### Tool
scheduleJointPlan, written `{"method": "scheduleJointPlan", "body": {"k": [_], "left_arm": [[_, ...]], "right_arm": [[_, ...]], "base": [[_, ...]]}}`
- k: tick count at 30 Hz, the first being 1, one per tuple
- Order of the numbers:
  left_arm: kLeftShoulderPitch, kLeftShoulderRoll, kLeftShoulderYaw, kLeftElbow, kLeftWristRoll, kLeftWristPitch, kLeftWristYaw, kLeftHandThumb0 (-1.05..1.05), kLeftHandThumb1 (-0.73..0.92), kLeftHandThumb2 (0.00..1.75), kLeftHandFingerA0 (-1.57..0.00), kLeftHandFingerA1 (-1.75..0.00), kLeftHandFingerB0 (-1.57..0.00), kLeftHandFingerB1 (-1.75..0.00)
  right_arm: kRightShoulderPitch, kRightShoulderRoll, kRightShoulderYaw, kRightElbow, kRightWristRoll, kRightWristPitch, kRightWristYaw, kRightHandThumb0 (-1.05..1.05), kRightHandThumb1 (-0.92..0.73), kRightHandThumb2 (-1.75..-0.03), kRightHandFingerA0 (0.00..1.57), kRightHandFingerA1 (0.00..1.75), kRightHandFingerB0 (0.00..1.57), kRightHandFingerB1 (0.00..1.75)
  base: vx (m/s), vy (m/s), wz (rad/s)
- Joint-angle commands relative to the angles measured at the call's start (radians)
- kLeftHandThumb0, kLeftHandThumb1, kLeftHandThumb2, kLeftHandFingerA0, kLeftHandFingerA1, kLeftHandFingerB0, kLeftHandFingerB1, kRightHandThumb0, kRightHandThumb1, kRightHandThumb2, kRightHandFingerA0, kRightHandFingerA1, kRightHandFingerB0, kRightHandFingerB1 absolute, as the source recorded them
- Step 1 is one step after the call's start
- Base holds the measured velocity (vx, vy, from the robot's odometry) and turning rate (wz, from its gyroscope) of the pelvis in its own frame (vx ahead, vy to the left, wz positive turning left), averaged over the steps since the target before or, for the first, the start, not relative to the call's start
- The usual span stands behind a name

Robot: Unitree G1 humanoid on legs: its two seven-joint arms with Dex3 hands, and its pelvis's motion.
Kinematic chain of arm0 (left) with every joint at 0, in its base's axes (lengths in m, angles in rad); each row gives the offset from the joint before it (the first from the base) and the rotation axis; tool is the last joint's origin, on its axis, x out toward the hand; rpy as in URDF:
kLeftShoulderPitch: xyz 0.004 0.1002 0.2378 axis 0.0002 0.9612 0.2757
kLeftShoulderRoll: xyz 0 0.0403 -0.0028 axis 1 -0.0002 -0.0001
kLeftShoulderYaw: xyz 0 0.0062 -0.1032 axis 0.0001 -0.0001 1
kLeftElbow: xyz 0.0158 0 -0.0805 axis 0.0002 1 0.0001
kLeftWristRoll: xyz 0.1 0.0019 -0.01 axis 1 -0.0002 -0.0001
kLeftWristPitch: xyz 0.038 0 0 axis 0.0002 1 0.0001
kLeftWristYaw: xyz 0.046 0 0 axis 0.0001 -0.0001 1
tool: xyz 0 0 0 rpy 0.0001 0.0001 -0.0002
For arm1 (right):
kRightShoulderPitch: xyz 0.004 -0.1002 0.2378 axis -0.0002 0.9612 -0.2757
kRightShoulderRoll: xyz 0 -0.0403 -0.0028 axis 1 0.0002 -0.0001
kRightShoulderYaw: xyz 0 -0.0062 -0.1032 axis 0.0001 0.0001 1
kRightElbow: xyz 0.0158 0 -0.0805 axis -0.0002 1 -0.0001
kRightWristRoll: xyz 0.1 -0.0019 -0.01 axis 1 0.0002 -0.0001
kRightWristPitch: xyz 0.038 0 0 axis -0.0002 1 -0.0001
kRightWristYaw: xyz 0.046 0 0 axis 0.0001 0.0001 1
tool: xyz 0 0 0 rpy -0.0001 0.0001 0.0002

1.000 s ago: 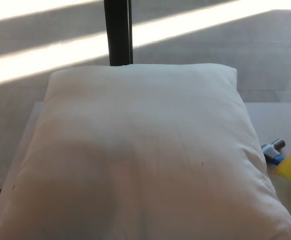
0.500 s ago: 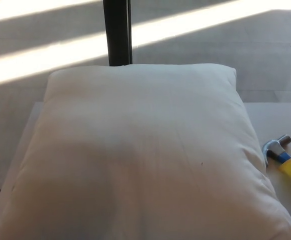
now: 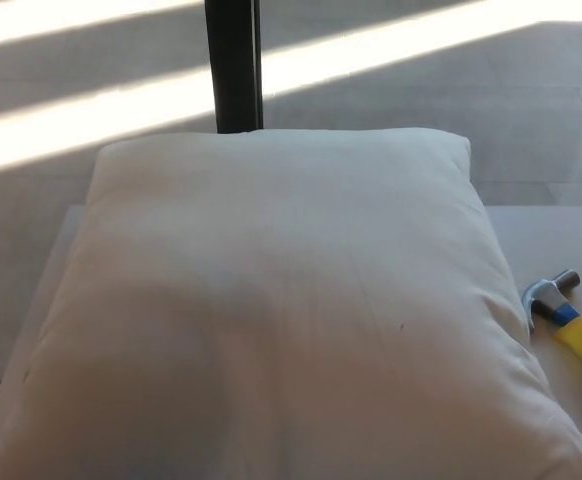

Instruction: A hammer is kept on the right hand side and a pillow is kept on the left hand side on the desk infront of the robot and the robot uses its right hand to pick up the hammer and makes a downward swinging motion to hit the pillow

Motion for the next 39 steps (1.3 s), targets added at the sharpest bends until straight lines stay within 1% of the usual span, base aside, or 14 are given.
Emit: {"method": "scheduleJointPlan", "body": {"k": [1,9,19,20,21,22,23,24,27,30,33,36,38,39], "left_arm": [[0.013,0.022,0.016,-0.012,-0.019,0.016,0.010,-0.63,0.77,0.63,-0.66,-0.53,-0.49,-0.44],[0.012,0.029,0.017,0.007,-0.019,0.001,-0.008,-0.64,0.77,0.63,-0.63,-0.55,-0.48,-0.45],[0.000,0.029,0.022,0.014,-0.024,0.020,0.007,-0.63,0.77,0.63,-0.62,-0.53,-0.45,-0.44],[0.000,0.029,0.024,0.017,-0.024,0.018,0.016,-0.63,0.60,0.98,-0.58,-0.65,-0.42,-0.57],[-0.004,0.034,0.026,0.041,-0.024,0.022,0.017,-0.62,0.78,0.64,-0.64,-0.55,-0.49,-0.45],[-0.017,0.034,0.024,0.059,-0.019,0.036,0.037,-0.63,0.77,0.63,-0.66,-0.54,-0.52,-0.44],[-0.018,0.034,0.023,0.061,-0.018,0.038,0.039,-0.61,0.79,0.63,-0.61,-0.56,-0.49,-0.46],[-0.017,0.036,0.030,0.067,-0.025,0.042,0.035,-0.63,0.77,0.63,-0.62,-0.56,-0.50,-0.45],[-0.018,0.038,0.044,0.071,-0.037,0.061,0.063,-0.63,0.77,0.63,-0.66,-0.56,-0.51,-0.46],[-0.035,0.036,0.047,0.081,-0.038,0.062,0.073,-0.62,0.77,0.63,-0.66,-0.57,-0.49,-0.45],[-0.038,0.037,0.052,0.096,-0.038,0.060,0.063,-0.64,0.77,0.63,-0.62,-0.60,-0.48,-0.47],[-0.045,0.031,0.081,0.124,-0.057,0.092,0.090,-0.59,0.74,0.62,-0.57,-0.59,-0.49,-0.49],[-0.031,0.029,0.037,0.136,0.008,0.061,0.152,-0.61,0.75,0.62,-0.66,-0.64,-0.50,-0.52],[-0.027,0.029,0.026,0.139,0.023,0.049,0.168,-0.60,0.75,0.63,-0.65,-0.63,-0.48,-0.51]], "right_arm": [[0.294,0.042,-0.480,0.024,0.095,-0.123,-0.103,-1.05,-0.73,-1.09,0.00,0.33,0.00,0.01],[0.334,0.228,-0.940,0.278,0.262,-0.081,-0.304,-0.91,-0.64,-0.92,0.00,0.36,0.06,0.00],[0.337,0.284,-1.020,0.544,0.352,-0.129,-0.297,-0.79,-0.60,-0.87,0.00,0.43,0.00,0.03],[0.327,0.303,-1.042,0.574,0.378,-0.148,-0.294,-0.78,-0.59,-0.84,0.00,0.40,0.00,0.00],[0.304,0.336,-1.085,0.610,0.428,-0.143,-0.294,-0.77,-0.58,-0.82,0.00,0.35,0.00,0.00],[0.287,0.341,-1.101,0.649,0.446,-0.144,-0.293,-0.77,-0.60,-0.84,0.00,0.35,0.00,0.00],[0.284,0.341,-1.104,0.655,0.445,-0.145,-0.292,-0.55,-0.82,-0.64,0.00,0.00,0.00,0.05],[0.265,0.353,-1.105,0.690,0.445,-0.138,-0.311,-0.80,-0.62,-0.86,0.00,0.31,0.00,0.00],[0.171,0.386,-1.181,0.788,0.507,-0.108,-0.392,-0.74,-0.53,-0.80,0.00,0.33,0.00,0.04],[0.135,0.393,-1.202,0.820,0.509,-0.126,-0.412,-0.59,-0.74,-0.66,0.00,0.00,0.00,0.00],[0.127,0.424,-1.205,0.838,0.488,-0.162,-0.418,-0.63,-0.74,-0.63,0.00,0.31,0.00,0.15],[0.158,0.498,-1.158,0.801,0.462,-0.249,-0.289,-0.77,-0.55,-0.83,0.00,0.27,0.00,0.06],[0.183,0.522,-1.140,0.803,0.459,-0.295,-0.203,-0.33,-0.61,-1.10,0.06,0.57,0.00,0.50],[0.193,0.531,-1.123,0.790,0.446,-0.301,-0.193,-0.58,-0.77,-0.62,0.20,0.64,0.23,0.35]], "base": [[0.00,0.000,0.00],[0.00,0.000,0.00],[0.00,0.000,0.00],[0.00,0.000,0.00],[0.00,0.000,0.00],[0.00,0.000,0.00],[0.00,0.000,0.00],[0.00,0.000,0.00],[0.00,0.000,0.00],[0.00,0.000,0.00],[0.00,0.000,0.00],[0.00,0.000,0.00],[0.00,0.000,0.00],[0.00,0.000,0.00]]}}
